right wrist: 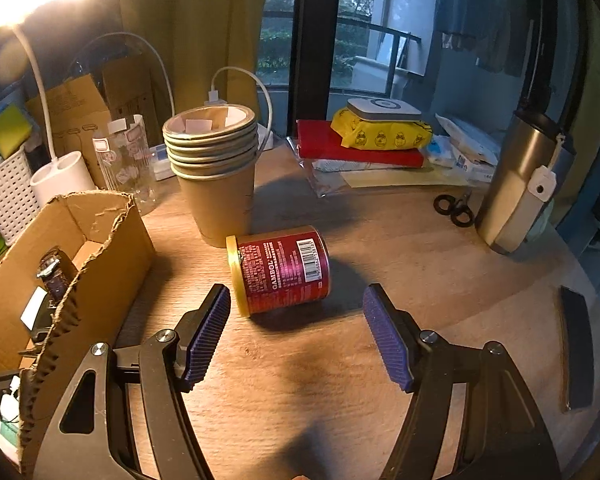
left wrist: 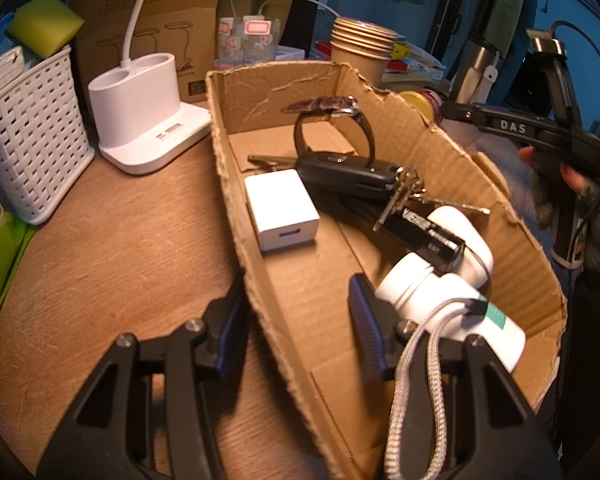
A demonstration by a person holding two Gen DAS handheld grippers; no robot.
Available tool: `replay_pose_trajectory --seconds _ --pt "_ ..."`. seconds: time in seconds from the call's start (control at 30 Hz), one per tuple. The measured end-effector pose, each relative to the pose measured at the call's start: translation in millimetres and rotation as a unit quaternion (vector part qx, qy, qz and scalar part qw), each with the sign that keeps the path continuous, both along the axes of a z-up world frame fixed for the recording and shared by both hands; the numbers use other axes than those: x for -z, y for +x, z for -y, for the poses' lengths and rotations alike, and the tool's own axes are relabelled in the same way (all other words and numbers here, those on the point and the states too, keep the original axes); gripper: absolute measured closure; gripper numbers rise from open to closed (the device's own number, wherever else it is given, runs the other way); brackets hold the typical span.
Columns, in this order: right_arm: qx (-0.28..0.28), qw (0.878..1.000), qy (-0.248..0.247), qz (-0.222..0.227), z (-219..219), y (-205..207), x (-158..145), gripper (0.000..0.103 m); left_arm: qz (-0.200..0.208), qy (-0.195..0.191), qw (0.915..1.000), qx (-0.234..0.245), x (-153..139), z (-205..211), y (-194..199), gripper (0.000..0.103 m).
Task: Organize rigid objects
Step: 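Move the right gripper to the red GAMBOL can and grasp it, then carry the red can into the box and open the right gripper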
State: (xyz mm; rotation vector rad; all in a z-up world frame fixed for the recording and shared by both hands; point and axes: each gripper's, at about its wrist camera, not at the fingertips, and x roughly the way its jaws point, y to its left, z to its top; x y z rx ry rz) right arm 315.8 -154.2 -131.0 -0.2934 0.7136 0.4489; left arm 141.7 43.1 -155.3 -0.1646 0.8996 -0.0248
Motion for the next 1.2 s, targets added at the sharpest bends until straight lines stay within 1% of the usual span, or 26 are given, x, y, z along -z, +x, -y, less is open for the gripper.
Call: replay_pose_trajectory --seconds 0.47,0.57,0.8,1.0,1.07,1.1,1.2 --pt "-0.033 0.999 -0.004 -0.018 -19 24 9 0.030 0.000 0.000 1.0000 0.000 0 0 0 0.051" --pt "-0.031 0.999 -0.005 -0.028 -25 31 13 0.026 0.000 0.000 1.0000 0.000 0 0 0 0.051" --pt "-0.029 0.998 -0.005 -0.054 -37 37 26 0.024 0.000 0.000 1.0000 0.000 0 -2 -1 0.051" --pt "-0.021 0.998 -0.008 -0.062 -41 41 29 0.024 0.000 0.000 1.0000 0.000 0 -2 -1 0.051" --pt "-0.013 0.998 -0.015 -0.064 -41 43 31 0.027 0.000 0.000 1.0000 0.000 0 -2 -1 0.051" --pt "-0.009 0.998 -0.016 -0.062 -41 44 31 0.035 0.000 0.000 1.0000 0.000 0 -2 -1 0.051" --pt "-0.008 0.998 -0.013 -0.061 -39 45 32 0.035 0.000 0.000 1.0000 0.000 0 -2 -1 0.051"
